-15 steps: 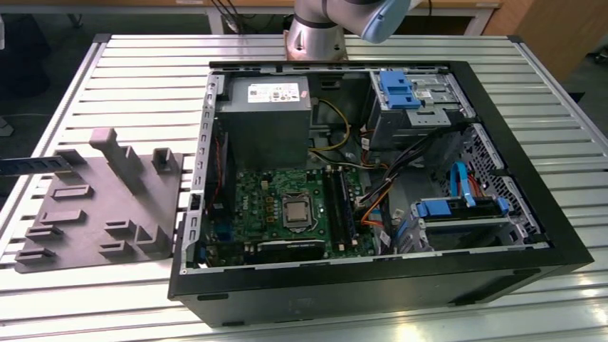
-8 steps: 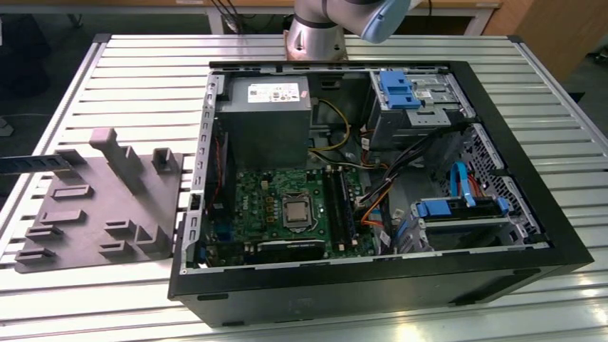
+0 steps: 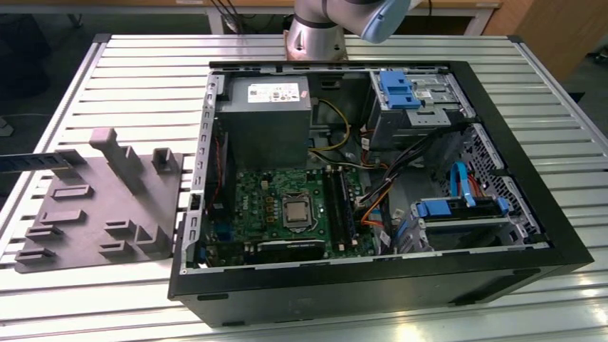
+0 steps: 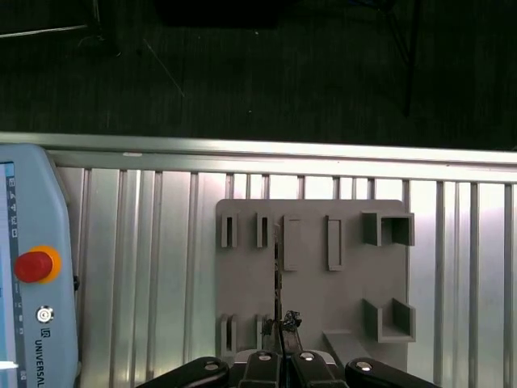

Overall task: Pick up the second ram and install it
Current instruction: 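Pick up the second ram and move it above second insertion slot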

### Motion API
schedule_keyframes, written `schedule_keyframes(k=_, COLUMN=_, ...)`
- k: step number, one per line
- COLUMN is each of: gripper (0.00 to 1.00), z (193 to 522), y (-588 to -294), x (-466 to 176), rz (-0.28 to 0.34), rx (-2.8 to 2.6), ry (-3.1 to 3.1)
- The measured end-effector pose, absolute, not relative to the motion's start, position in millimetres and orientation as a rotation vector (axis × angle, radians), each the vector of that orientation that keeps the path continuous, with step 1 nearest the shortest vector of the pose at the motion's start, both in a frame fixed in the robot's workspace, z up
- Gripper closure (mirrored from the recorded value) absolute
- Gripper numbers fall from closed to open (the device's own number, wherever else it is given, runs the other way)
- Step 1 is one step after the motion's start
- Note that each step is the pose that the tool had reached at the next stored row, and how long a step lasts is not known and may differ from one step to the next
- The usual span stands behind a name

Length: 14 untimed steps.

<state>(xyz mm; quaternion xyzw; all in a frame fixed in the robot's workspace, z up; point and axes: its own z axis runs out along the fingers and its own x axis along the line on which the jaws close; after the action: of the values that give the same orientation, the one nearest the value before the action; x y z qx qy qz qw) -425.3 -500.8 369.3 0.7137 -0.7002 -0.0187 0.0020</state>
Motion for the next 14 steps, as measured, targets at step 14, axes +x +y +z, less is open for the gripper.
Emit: schedule_keyframes(k=14, gripper=0.88, z=375.7, y=-500.8, x=-425.3, rz=-0.059, rx=2.239, ry=-2.197)
